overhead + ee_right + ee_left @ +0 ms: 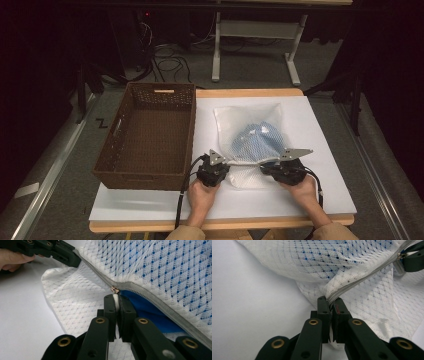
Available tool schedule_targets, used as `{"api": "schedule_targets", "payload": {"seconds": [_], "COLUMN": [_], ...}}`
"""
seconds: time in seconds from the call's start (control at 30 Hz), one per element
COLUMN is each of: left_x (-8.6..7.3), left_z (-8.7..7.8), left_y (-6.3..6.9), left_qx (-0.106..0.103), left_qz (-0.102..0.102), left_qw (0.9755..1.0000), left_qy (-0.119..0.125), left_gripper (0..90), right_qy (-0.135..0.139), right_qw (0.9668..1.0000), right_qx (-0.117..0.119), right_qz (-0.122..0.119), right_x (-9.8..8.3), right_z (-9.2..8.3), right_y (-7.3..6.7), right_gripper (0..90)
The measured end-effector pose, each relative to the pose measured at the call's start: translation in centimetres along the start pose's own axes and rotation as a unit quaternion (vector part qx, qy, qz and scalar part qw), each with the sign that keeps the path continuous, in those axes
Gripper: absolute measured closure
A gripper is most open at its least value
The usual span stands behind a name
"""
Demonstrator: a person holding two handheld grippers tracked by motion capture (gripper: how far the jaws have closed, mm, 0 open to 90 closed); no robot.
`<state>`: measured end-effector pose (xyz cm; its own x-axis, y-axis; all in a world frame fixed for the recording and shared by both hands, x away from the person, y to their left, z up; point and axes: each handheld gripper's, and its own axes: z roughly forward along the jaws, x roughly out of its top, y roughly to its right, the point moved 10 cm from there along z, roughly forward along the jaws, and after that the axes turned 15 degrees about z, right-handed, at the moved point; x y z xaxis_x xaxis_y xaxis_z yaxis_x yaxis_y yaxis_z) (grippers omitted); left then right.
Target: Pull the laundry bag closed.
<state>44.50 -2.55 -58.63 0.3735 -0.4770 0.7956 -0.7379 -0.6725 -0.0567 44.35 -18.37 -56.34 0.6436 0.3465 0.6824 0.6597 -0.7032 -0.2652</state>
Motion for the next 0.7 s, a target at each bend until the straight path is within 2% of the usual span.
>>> {"api": "schedule_targets", "payload": {"seconds": [0.47, 0.57, 0.7], "left_x": [-0.1, -0.1, -0.1], "left_z": [0.1, 0.1, 0.1], "left_y": [-0.1, -0.3, -0.2], "left_qx": [-0.002, 0.002, 0.002], "left_qz": [-0.005, -0.014, -0.013], "left_qw": [1.0000, 0.9999, 0.9999], "left_qy": [-0.006, -0.007, -0.007], "left_gripper": [86.3, 86.3, 86.3], "right_qy": [0.006, 0.014, 0.018], "right_qw": [1.0000, 0.9998, 0.9995], "right_qx": [-0.002, -0.009, -0.016], "right_qz": [0.007, 0.009, 0.020], "right_x": [0.0, 0.0, -0.4], "right_z": [-0.9, -1.5, -2.4], "right_y": [0.5, 1.1, 2.1], "right_gripper": [87.1, 87.2, 87.2]}}
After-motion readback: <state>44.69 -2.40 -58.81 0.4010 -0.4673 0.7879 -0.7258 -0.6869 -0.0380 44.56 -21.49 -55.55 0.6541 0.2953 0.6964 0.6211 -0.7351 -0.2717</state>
